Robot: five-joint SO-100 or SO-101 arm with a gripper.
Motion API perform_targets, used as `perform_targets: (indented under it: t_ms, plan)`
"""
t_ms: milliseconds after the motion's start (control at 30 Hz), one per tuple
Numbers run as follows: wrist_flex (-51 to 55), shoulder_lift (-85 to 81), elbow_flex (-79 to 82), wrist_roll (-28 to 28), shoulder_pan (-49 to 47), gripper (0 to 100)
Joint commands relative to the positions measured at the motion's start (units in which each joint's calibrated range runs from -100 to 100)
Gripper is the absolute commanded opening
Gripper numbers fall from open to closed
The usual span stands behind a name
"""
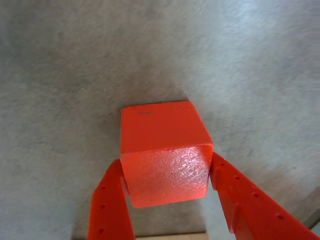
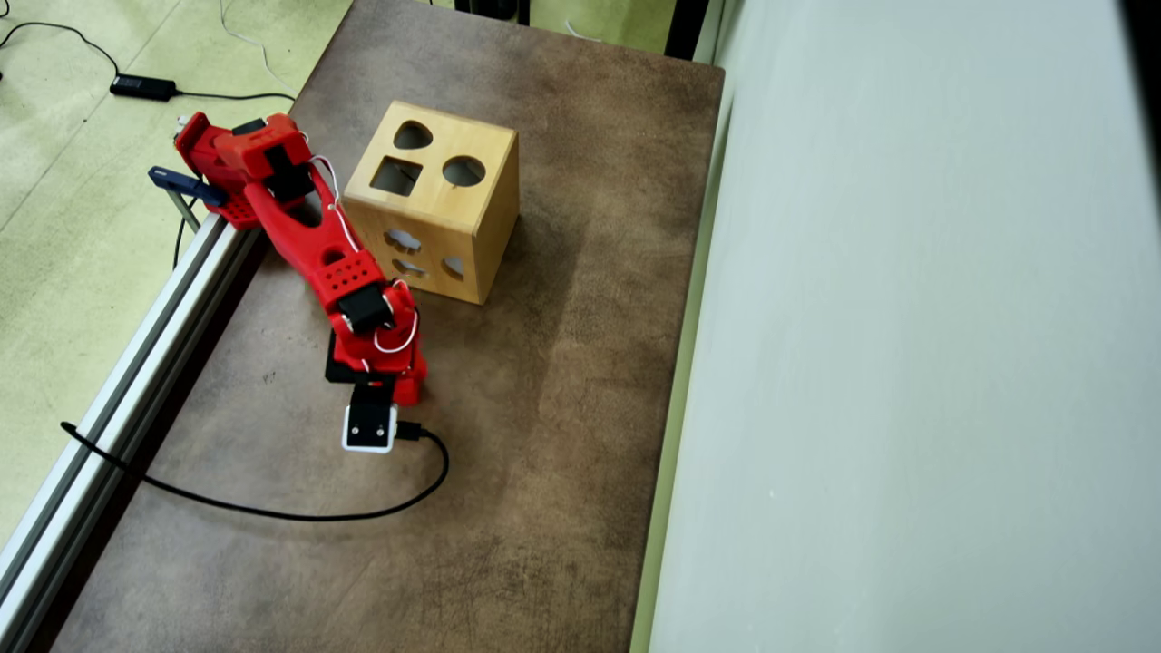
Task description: Pick and place the red cube on the square hole
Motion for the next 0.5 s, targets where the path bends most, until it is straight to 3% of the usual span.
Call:
perform_targets:
  t_ms: [0, 300, 467]
  plan:
    - [0.47, -11.57, -2.72, -0.20, 1.66, 2]
    - [0.63, -23.12, -2.00, -0.49, 5.07, 2]
    - [0.63, -29.49, -2.00, -4.00, 6.11, 2]
